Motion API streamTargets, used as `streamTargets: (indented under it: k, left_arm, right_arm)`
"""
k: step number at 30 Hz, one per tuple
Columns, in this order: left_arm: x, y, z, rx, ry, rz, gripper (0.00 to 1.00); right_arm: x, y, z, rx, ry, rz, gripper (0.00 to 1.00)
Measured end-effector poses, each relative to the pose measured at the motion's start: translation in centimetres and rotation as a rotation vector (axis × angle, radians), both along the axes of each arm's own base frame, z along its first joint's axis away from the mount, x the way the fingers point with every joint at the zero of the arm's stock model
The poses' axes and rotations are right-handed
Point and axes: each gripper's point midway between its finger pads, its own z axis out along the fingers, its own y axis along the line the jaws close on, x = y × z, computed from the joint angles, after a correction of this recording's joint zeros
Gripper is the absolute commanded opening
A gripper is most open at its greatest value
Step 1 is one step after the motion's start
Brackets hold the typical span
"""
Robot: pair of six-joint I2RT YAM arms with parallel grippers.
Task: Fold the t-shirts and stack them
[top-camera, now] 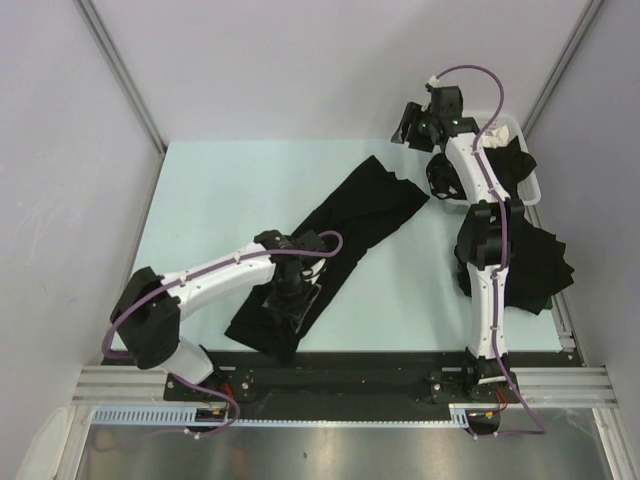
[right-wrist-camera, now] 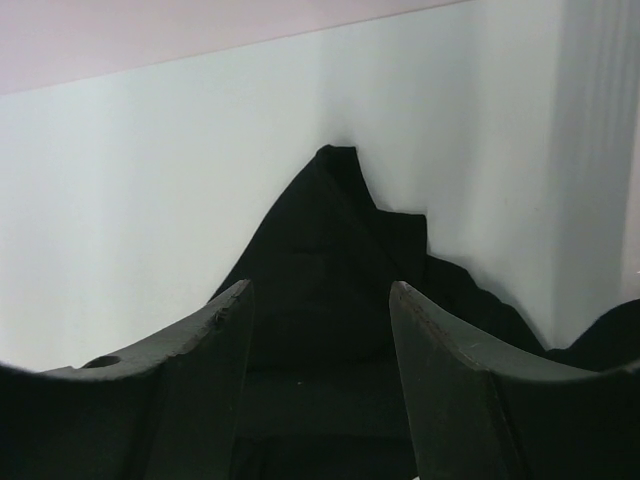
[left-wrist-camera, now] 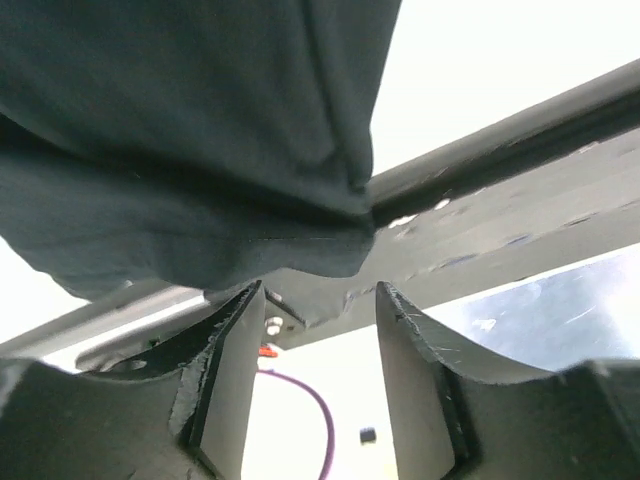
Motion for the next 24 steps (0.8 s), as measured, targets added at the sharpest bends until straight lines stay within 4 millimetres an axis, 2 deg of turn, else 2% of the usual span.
streamTargets:
  k: [5, 10, 13, 17, 20, 24]
  left_arm:
    - [3.4, -2.9, 2.3, -0.060, -0.101, 0.003, 0.54]
    - [7.6, -5.3, 3.2, -0.078, -0.163, 0.042, 0.54]
    - [11.3, -6.8, 4.6, -0.111, -0.227, 0.085, 0.55]
    - [15.7, -7.9, 8.4, -0.183, -0.356, 0.141, 0.56]
    - [18.3, -8.1, 11.3, -0.243, -0.443, 0.185, 0.57]
    - [19.5, -7.3, 12.1, -0.254, -0.477, 0.230, 0.58]
  right_arm:
    - [-0.7, 1.9, -1.2, -0.049, 0.017, 0.048, 0.63]
    - [-1.4, 3.7, -4.1, -0.110, 0.062, 0.096, 0.64]
    - [-1.6, 4.4, -5.9, -0.147, 0.081, 0.120, 0.64]
    - [-1.6, 4.1, -7.7, -0.190, 0.101, 0.134, 0.65]
    - [-1.1, 3.2, -8.6, -0.222, 0.101, 0.131, 0.65]
    - [-0.3, 1.9, -9.1, -0.251, 0.092, 0.125, 0.65]
